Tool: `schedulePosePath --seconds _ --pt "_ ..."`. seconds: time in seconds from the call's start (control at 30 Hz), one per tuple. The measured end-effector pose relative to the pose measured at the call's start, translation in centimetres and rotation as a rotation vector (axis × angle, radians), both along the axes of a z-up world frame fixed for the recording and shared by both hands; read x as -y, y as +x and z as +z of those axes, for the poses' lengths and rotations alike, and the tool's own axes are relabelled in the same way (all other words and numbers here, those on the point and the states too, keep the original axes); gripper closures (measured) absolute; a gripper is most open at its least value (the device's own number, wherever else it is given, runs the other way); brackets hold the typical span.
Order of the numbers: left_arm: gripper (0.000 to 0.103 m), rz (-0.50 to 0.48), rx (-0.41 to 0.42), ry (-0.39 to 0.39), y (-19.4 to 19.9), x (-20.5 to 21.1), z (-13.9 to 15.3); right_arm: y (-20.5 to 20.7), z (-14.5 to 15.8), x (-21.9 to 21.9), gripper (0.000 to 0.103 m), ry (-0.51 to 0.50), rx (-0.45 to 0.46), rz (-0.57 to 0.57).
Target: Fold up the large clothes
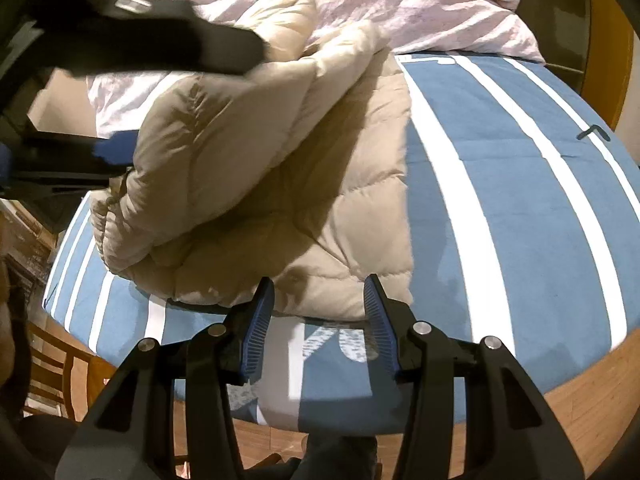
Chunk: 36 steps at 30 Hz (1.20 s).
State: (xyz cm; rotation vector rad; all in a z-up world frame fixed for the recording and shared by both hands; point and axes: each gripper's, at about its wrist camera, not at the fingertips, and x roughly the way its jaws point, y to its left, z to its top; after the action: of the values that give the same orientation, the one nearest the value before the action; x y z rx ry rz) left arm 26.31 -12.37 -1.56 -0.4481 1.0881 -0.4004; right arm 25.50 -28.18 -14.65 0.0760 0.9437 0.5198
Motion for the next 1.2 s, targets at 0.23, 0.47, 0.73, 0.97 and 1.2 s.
schedulePosePath --seconds 0.23,0.47,0.73,0.97,1.2 --pt "0.026 0.079 0.124 0.076 -1.6 -3.5 4.1 -0.3 0.7 1.1 0.054 -0.013 0.003 -0.042" --pt "0.026 0.285 0.082 0.206 -1.0 -9.9 2.8 -0.6 0.4 1.7 0.054 -0.020 -0.006 -0.055" --pt "0.026 0.380 0.014 0.279 -0.4 -12.6 0.0 -0.3 0.3 2.2 0.054 -0.026 -0.016 -0.066" --pt "0.025 0.354 -0.011 0.301 -0.7 -11.1 -2.0 0.1 0.2 2.6 0.054 -0.027 -0.028 -0.082" --pt "0.025 0.334 -0.017 0.296 -0.8 -10.3 -2.6 0.3 0.2 2.6 0.054 -0.027 -0.031 -0.088"
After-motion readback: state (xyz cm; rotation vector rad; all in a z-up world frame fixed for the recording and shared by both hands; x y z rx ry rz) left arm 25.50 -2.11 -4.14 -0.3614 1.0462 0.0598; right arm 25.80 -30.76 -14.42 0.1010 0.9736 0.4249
